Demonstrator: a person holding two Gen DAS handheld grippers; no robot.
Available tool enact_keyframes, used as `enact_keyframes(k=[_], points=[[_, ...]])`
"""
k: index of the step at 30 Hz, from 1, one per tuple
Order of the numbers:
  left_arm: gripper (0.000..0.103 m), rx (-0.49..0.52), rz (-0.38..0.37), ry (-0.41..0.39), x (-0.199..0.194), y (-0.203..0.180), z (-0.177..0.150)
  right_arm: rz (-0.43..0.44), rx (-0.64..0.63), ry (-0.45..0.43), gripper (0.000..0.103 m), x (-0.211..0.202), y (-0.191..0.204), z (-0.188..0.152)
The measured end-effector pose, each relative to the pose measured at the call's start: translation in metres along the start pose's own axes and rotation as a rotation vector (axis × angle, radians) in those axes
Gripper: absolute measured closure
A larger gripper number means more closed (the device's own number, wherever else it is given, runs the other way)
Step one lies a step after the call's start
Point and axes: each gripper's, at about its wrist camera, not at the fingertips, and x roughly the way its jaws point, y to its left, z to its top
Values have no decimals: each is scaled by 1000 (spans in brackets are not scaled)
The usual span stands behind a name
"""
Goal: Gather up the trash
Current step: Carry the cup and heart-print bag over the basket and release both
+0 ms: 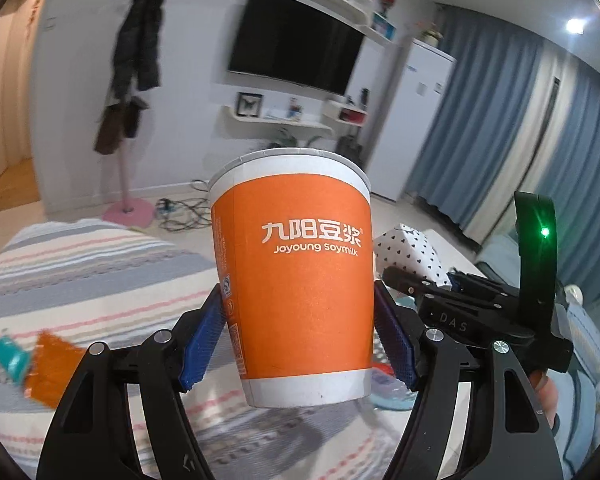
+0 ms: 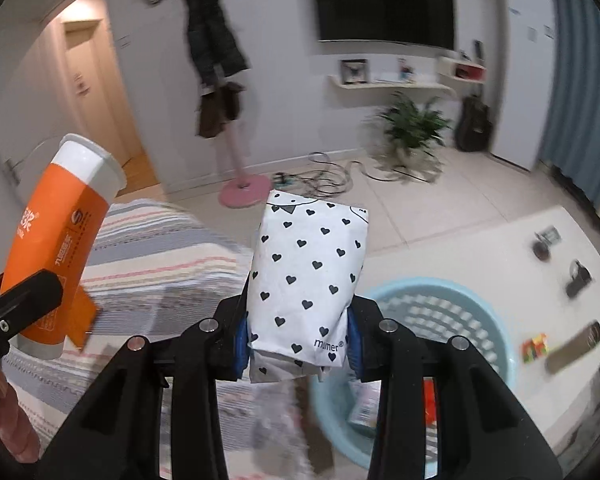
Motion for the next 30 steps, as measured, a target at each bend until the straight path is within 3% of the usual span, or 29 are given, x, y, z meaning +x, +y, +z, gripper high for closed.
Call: enact_keyframes(k=[12,21,26,30], points=[[34,69,-94,133,85,-64,-18,-110,240,125,67,25,-127,-52],[32,69,-119,228,126,-77,-42,-138,320,211,63,51,-155,-88],[30,48,-145,261,133,-80,-45,-151,356,225,40,53,-165,-95],[29,30,-143,280,138,-73,-50,-149,372,230,39,54,-172,-99]])
